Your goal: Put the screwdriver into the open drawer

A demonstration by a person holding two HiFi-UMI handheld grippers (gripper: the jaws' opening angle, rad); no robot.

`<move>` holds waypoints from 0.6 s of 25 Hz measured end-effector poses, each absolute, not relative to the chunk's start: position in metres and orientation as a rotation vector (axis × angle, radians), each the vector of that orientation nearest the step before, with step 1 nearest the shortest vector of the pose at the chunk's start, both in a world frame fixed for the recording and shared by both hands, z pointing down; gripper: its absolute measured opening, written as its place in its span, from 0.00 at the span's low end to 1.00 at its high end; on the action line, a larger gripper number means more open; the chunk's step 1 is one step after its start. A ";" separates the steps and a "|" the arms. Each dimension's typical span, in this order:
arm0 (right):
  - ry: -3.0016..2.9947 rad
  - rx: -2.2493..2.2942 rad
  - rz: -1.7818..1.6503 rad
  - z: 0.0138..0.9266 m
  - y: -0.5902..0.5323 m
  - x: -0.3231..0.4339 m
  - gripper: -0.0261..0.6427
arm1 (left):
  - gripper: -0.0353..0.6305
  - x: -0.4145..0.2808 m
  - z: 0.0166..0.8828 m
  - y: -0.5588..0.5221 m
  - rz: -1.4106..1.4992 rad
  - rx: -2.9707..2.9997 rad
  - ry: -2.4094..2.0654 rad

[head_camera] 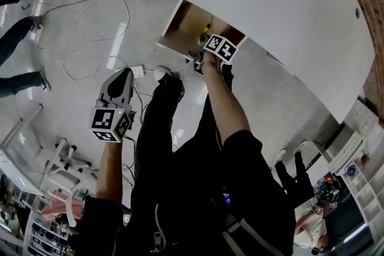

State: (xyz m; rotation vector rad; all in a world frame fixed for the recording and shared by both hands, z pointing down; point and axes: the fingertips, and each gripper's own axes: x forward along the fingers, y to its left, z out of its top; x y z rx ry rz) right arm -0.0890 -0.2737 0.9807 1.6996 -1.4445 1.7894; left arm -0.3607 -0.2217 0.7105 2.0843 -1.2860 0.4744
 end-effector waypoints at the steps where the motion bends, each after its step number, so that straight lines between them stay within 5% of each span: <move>1: -1.434 1.683 1.802 0.984 -0.275 -0.091 0.15 | 0.10 -0.362 0.713 -0.222 0.480 2.086 -1.282; 15: -1.380 1.527 1.783 1.029 -0.281 -0.089 0.17 | 0.10 -0.365 0.742 -0.209 0.516 2.053 -1.262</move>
